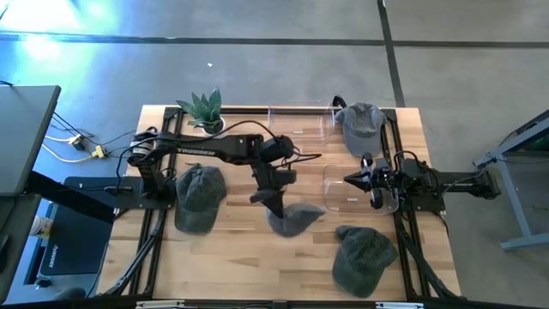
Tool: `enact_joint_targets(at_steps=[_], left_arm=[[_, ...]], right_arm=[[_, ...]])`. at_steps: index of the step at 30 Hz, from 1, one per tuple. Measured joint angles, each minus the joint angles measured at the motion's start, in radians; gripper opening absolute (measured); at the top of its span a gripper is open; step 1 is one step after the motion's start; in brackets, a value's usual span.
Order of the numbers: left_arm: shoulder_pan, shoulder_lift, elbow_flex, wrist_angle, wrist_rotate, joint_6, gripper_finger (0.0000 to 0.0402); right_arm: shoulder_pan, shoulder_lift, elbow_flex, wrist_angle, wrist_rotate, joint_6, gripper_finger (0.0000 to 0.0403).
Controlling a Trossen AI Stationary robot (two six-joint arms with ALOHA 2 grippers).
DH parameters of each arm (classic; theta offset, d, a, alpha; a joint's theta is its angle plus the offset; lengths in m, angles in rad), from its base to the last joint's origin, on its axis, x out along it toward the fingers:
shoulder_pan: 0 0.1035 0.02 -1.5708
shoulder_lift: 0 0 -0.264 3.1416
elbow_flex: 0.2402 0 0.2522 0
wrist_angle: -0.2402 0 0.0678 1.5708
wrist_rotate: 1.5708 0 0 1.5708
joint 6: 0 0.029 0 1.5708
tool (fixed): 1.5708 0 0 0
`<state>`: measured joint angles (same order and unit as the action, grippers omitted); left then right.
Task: Pick & Place hat
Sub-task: Put the bottom gray cap into the top transparent bin
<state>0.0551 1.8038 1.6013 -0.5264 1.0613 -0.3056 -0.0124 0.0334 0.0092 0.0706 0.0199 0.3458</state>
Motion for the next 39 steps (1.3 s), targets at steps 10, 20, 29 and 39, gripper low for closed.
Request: enact_joint_targets(at_steps=[10,20,29,39], left_arm=[[0.004,0.0,0.151,-0.197,-0.143,0.124,0.0002],[0.008,0.0,0.207,-0.203,-0.206,0.153,0.0001],[0.01,0.0,0.207,-0.176,-0.249,0.105,0.0001],[0.01,-0.003,0.207,-0.151,-0.269,0.091,0.0001]], right_arm=[[0.0,0.0,0.0,0.343,0.205,0.52,0.0012],[0.002,0.212,0.152,0.535,0.043,0.392,0.0021],[0.002,0.694,0.558,0.163,-0.203,0.139,0.0129],[0.064,1.045,0.861,-0.139,-0.318,-0.282,0.024]])
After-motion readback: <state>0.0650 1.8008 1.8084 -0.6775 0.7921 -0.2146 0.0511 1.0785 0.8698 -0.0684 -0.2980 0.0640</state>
